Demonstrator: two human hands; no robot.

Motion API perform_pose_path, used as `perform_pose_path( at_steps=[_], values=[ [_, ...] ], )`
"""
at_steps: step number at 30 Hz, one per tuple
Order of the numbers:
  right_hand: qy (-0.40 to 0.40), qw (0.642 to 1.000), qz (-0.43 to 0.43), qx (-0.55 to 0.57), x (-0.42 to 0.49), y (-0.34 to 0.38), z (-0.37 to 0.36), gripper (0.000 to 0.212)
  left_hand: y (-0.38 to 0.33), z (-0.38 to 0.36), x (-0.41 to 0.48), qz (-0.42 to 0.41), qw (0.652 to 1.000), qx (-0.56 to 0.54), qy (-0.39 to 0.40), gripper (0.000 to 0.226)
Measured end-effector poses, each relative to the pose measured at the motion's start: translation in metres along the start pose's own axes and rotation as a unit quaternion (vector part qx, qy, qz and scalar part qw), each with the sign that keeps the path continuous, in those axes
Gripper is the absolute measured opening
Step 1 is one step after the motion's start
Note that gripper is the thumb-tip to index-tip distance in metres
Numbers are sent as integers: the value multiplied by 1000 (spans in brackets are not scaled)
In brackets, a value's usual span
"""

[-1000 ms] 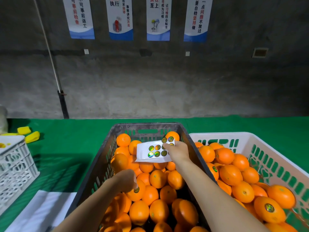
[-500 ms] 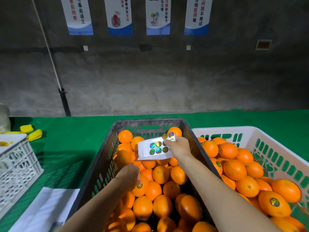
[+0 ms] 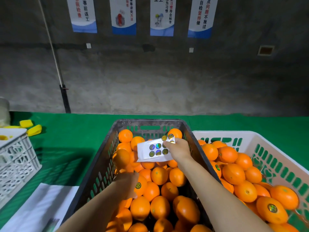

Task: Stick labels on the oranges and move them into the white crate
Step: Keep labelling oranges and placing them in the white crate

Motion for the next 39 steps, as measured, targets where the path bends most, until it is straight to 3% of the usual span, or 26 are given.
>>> perform_pose_path(
  at_steps=[5, 10, 14, 17, 21, 25, 29, 31, 34, 36, 39],
  values=[
    [-31, 998, 9, -51, -1, 1, 6, 24, 5, -5, 14, -33, 999, -1, -7, 72],
    [-60, 997, -15, -44, 3, -3, 15, 15, -1, 47, 11, -96, 977, -108, -154, 83],
    [-71, 996, -40, 34, 3, -10, 23, 11, 2, 87, -9, -102, 920, -260, -275, 76],
    [-24, 998, -54, 33, 0, -8, 12, 10, 15, 103, -19, -77, 858, -387, -329, 65],
    [57, 994, -88, 9, -7, -8, -9, 21, 33, 111, -30, -18, 813, -428, -396, 57],
    [122, 985, -116, 40, -14, -6, -25, 14, 35, 110, -38, 13, 823, -376, -425, 57],
    [170, 974, -142, 52, -20, -8, -34, 36, 34, 112, -42, 42, 856, -306, -414, 64],
    [173, 975, -130, 51, -23, -6, -34, 29, 32, 112, -42, 46, 868, -283, -406, 60],
    [22, 998, -1, -56, -16, 15, -1, 21, 29, 113, -41, 44, 884, -243, -397, 60],
    [-55, 981, 117, -144, -25, 46, 9, 33, 28, 114, -39, 48, 893, -215, -393, 67],
    [42, 958, 184, -217, -30, 65, -18, 73, 8, 121, -46, -6, 895, -91, -436, 68]
  ],
)
Point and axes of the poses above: each hand's wrist, its own x-axis towards the middle knuckle, its own z-axis out of the back of the hand, y = z × x, the point moved 10 cm from there along x, towards the middle knuckle, and after that the axes turned 9 degrees about y, right-handed, at the moved point
